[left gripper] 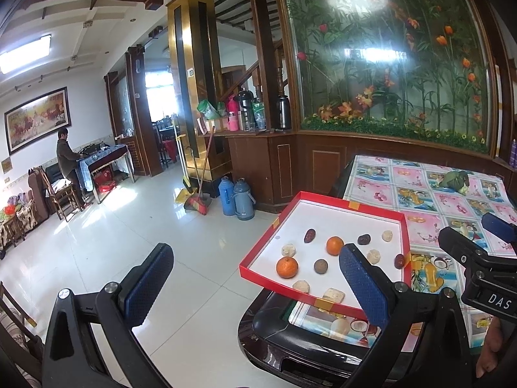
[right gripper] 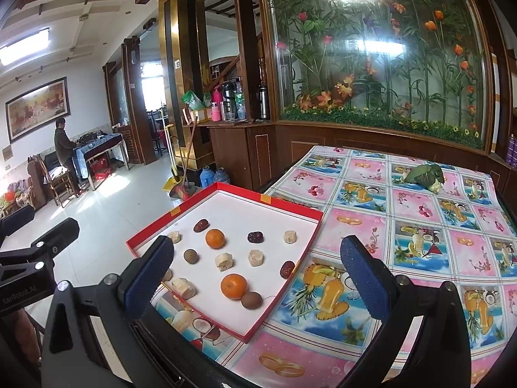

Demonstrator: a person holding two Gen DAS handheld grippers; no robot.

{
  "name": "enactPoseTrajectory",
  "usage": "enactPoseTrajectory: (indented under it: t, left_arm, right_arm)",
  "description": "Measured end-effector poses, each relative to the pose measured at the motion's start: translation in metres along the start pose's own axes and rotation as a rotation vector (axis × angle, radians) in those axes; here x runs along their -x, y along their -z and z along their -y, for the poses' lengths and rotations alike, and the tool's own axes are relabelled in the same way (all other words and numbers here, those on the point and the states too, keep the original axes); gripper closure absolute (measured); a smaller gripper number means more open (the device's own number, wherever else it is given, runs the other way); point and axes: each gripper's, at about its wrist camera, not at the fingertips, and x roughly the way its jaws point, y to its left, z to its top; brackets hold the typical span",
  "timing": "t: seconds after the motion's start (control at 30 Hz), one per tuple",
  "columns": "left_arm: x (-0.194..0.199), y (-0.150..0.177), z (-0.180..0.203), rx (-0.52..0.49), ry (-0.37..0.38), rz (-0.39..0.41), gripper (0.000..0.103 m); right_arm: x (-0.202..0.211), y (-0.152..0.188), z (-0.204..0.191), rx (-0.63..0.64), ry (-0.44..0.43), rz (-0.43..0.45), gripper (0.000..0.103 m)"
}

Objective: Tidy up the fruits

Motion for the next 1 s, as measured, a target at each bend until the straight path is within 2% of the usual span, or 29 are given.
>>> enactPoseTrajectory:
  t: [1.0]
  left_arm:
    - [-0.005, 0.01, -0.007, -0.017, 0.058, -0.04, 0.0]
  right_arm:
    - [-0.003, 0.003, -0.01, 0.025, 0.011, -0.011, 0.0]
